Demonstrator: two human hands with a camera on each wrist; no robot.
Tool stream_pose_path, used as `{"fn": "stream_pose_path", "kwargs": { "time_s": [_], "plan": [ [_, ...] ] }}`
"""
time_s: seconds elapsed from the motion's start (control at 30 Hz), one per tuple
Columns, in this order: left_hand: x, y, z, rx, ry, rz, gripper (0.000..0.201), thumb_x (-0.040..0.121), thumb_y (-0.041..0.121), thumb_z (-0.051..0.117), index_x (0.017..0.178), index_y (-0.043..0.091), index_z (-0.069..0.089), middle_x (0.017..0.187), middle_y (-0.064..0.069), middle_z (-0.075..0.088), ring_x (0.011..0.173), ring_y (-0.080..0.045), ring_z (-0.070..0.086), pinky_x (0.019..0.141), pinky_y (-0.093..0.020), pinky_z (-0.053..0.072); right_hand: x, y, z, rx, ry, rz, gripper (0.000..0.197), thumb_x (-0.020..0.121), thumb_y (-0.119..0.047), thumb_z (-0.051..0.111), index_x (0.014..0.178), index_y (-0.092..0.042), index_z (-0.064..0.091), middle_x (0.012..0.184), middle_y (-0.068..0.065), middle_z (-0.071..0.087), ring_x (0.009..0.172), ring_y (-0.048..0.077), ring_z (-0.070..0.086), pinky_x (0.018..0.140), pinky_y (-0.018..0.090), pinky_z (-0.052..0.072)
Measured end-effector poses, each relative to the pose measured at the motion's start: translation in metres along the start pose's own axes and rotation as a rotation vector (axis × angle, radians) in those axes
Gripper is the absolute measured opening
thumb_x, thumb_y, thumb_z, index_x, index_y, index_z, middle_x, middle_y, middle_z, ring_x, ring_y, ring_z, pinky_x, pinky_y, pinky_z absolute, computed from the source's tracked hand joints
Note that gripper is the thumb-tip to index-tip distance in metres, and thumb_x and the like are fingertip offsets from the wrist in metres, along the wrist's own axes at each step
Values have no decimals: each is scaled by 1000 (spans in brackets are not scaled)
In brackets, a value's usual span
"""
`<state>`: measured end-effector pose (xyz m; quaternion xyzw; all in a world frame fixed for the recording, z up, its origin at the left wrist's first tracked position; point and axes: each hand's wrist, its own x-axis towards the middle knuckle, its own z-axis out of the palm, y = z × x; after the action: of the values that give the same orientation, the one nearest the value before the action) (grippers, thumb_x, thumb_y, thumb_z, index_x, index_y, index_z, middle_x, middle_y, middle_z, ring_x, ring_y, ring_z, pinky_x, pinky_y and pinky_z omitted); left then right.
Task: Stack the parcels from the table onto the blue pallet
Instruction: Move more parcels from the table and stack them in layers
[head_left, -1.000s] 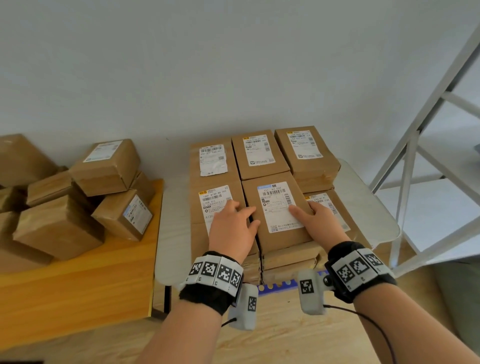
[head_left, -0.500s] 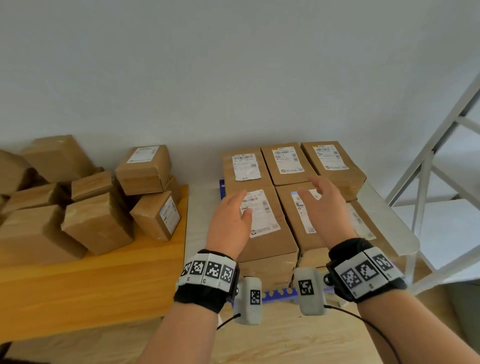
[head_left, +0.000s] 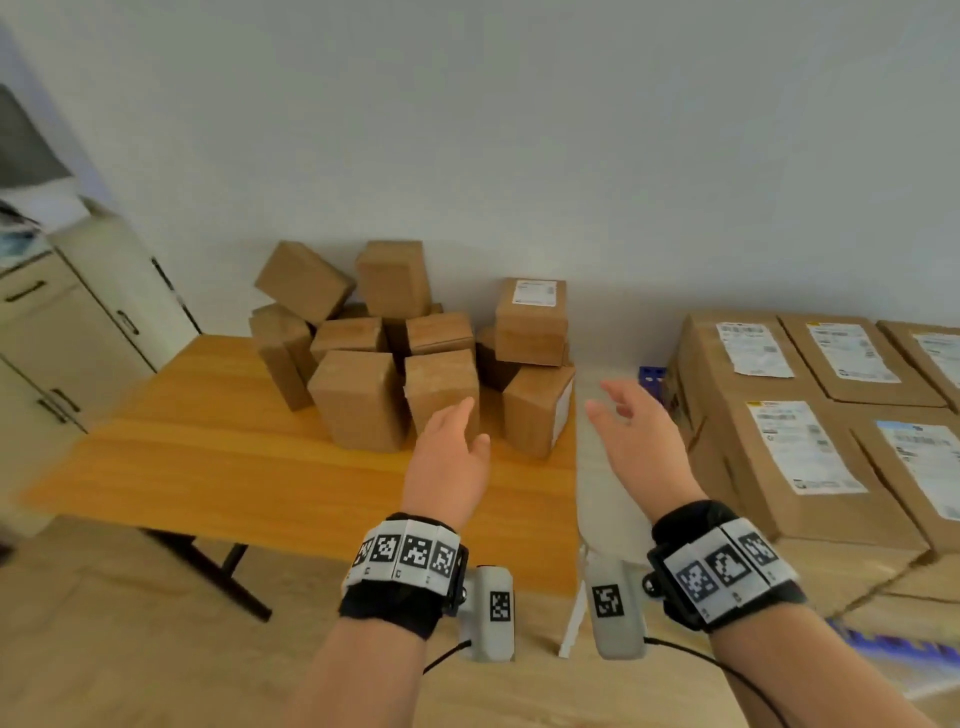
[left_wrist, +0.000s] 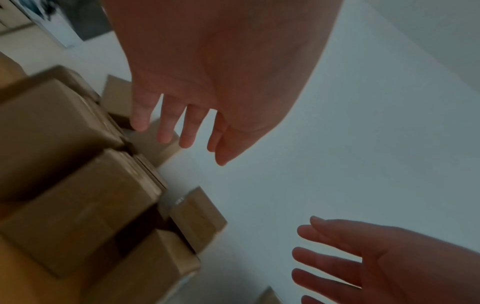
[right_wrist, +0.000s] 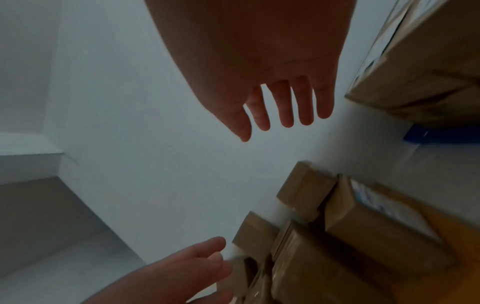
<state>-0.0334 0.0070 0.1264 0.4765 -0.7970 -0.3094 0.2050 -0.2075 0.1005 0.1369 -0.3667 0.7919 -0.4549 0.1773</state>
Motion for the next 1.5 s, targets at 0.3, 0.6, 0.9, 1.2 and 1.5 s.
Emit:
{"fn": "stream_pose_path", "kwargs": {
  "time_s": [0.3, 0.6, 0.9, 1.2, 1.5],
  "plan": [
    [-16, -114, -100, -25, 24, -234, 52, 102, 29, 43, 151, 30, 26, 158, 6, 25, 136, -15, 39, 96, -26, 36, -19, -65, 146, 5, -239, -32, 47, 98, -39, 53, 143, -27, 45, 142, -6, 50, 129, 11, 45, 98, 27, 40],
    [23, -176, -153, -84, 113, -368, 51, 103, 28, 41, 152, 30, 26, 158, 4, 23, 125, -14, 44, 89, -26, 39, 20, -111, 238, -3, -383, -101, 47, 99, -38, 53, 143, -26, 45, 142, -6, 50, 129, 12, 46, 105, 32, 41],
    [114, -212, -203, 29, 182, -390, 53, 102, 30, 43, 152, 28, 26, 157, 1, 25, 135, -19, 39, 101, -32, 39, 117, -167, 317, 77, -468, -148, 46, 98, -37, 54, 142, -25, 44, 142, -5, 50, 130, 12, 46, 105, 30, 39],
    [177, -253, -216, 5, 190, -407, 52, 101, 31, 45, 151, 28, 28, 157, 1, 27, 138, -18, 35, 100, -27, 33, 159, -179, 379, 11, -566, -152, 45, 98, -38, 53, 142, -27, 44, 140, -4, 52, 127, 10, 47, 95, 23, 37],
    [259, -298, -229, -12, 67, -345, 49, 101, 28, 43, 149, 29, 31, 152, -3, 34, 124, -22, 49, 90, -29, 40, 192, -186, 426, -42, -479, -31, 50, 98, -37, 55, 145, -27, 40, 146, -4, 46, 134, 13, 43, 109, 34, 37]
  ]
}}
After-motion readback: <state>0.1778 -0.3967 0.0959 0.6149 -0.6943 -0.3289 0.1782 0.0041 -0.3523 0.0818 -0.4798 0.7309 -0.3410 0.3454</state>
